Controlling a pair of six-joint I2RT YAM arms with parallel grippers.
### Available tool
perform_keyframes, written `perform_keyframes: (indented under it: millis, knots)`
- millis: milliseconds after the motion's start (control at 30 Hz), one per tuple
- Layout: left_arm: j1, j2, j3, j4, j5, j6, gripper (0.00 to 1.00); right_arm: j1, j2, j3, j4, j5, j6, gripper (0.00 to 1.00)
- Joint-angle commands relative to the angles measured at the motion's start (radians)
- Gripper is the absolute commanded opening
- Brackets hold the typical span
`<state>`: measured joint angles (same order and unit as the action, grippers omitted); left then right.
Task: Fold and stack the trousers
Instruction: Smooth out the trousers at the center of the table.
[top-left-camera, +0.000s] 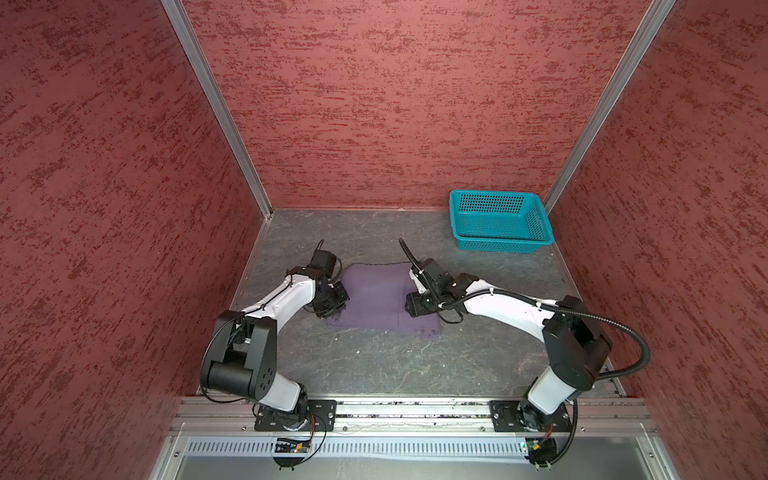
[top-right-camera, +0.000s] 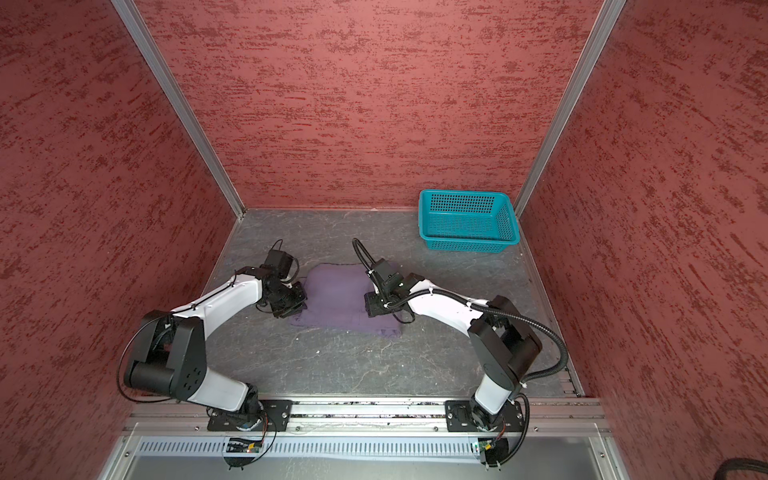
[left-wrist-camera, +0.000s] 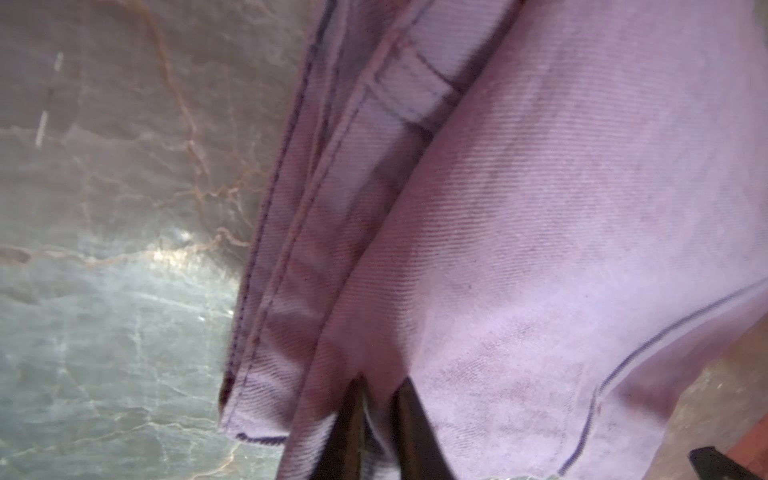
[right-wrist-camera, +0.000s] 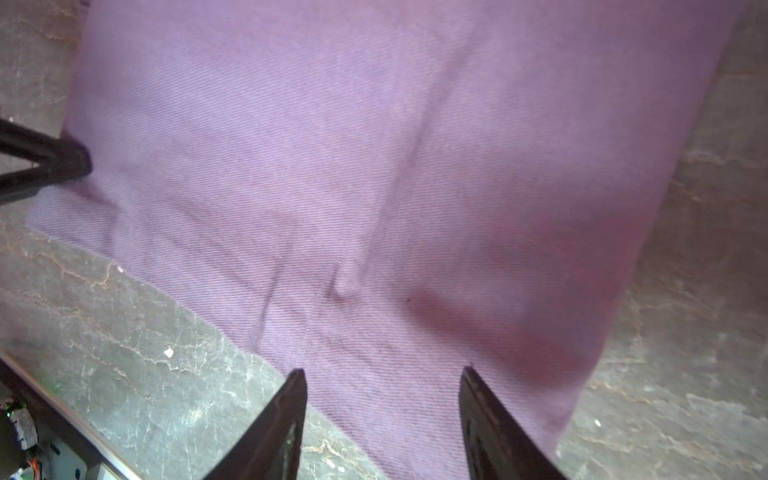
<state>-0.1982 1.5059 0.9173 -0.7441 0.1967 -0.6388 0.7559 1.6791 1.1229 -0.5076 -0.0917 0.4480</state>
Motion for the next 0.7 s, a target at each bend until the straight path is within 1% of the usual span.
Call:
perform_keyframes:
  millis: [0, 33, 67, 400, 467, 533, 567, 600, 633, 667]
  knots:
    - [-0.015, -0.030, 0.016, -0.052, -0.037, 0.001, 0.05, -0.021, -0.028, -0.031, 0.000, 0.041, 0.028, 0.59]
    - [-0.016, -0.046, 0.021, -0.064, -0.036, -0.002, 0.01, -0.029, -0.035, -0.041, 0.005, 0.041, 0.033, 0.60]
    - [-0.017, -0.064, 0.025, -0.079, -0.036, -0.004, 0.00, -0.036, -0.040, -0.052, 0.011, 0.040, 0.039, 0.59]
    - [-0.021, -0.249, 0.089, -0.231, 0.005, -0.039, 0.00, -0.081, -0.066, -0.098, 0.028, 0.033, 0.041, 0.60]
    - [-0.022, -0.270, 0.081, -0.251, 0.004, -0.048, 0.00, -0.084, -0.063, -0.101, 0.032, 0.033, 0.040, 0.60]
    - [-0.022, -0.285, 0.033, -0.258, -0.005, -0.059, 0.00, -0.085, -0.062, -0.106, 0.036, 0.034, 0.039, 0.60]
    - [-0.019, -0.288, -0.001, -0.255, -0.010, -0.066, 0.06, -0.088, -0.065, -0.109, 0.038, 0.036, 0.039, 0.60]
    - [-0.010, -0.286, -0.044, -0.248, -0.015, -0.068, 0.17, -0.088, -0.068, -0.112, 0.040, 0.038, 0.038, 0.60]
    - [0.015, -0.281, -0.087, -0.239, -0.020, -0.068, 0.27, -0.090, -0.068, -0.115, 0.042, 0.039, 0.036, 0.60]
    - [0.057, -0.277, -0.121, -0.226, -0.030, -0.061, 0.35, -0.092, -0.070, -0.116, 0.041, 0.041, 0.035, 0.60]
